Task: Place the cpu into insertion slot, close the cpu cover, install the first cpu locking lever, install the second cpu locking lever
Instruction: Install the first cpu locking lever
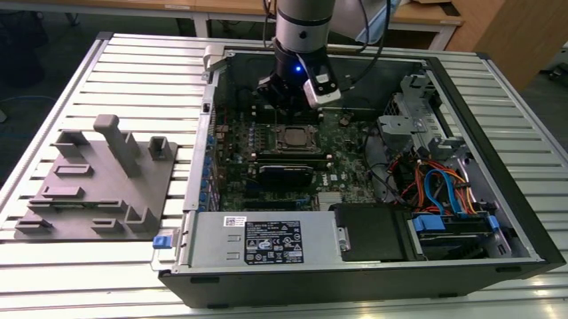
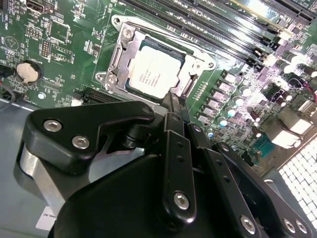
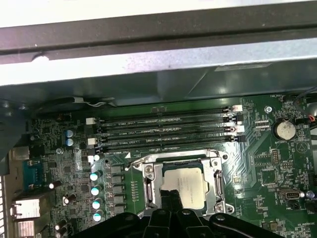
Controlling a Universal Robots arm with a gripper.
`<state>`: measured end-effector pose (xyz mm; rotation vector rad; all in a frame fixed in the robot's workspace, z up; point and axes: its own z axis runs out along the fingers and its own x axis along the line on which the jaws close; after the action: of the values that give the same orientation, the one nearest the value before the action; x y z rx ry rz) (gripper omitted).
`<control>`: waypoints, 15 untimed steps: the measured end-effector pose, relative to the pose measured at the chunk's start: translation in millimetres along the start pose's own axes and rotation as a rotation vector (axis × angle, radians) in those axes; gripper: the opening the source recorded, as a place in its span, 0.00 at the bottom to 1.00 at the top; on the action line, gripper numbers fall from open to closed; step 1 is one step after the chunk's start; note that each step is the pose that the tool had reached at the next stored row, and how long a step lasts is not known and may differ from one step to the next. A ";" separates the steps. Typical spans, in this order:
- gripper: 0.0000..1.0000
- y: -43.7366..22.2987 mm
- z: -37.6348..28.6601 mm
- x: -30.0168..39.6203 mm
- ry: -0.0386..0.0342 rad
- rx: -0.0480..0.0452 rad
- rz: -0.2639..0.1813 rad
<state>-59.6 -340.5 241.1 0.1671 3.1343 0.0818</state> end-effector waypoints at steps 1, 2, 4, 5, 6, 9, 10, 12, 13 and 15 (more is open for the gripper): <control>0.10 0.0 0.0 0.0 0.0002 0.0000 -0.002; 0.10 0.0 -0.1 0.2 0.0005 0.0002 -0.006; 0.10 -0.1 0.1 0.7 0.0017 0.0004 -0.027; 0.10 -0.2 0.3 0.7 0.0024 0.0005 -0.042; 0.10 -0.2 0.5 0.8 0.0031 0.0005 -0.055; 0.10 -0.4 0.7 3.6 0.0037 0.0003 -0.069; 0.10 -0.6 0.6 5.3 0.0038 0.0004 -0.069; 0.10 -1.1 0.6 10.2 0.0035 0.0003 -0.069; 0.10 -1.4 0.6 13.0 0.0031 0.0003 -0.069; 0.10 -1.9 0.6 18.0 0.0021 0.0002 -0.069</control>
<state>-77.7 -340.5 240.5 0.0585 3.1385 0.0816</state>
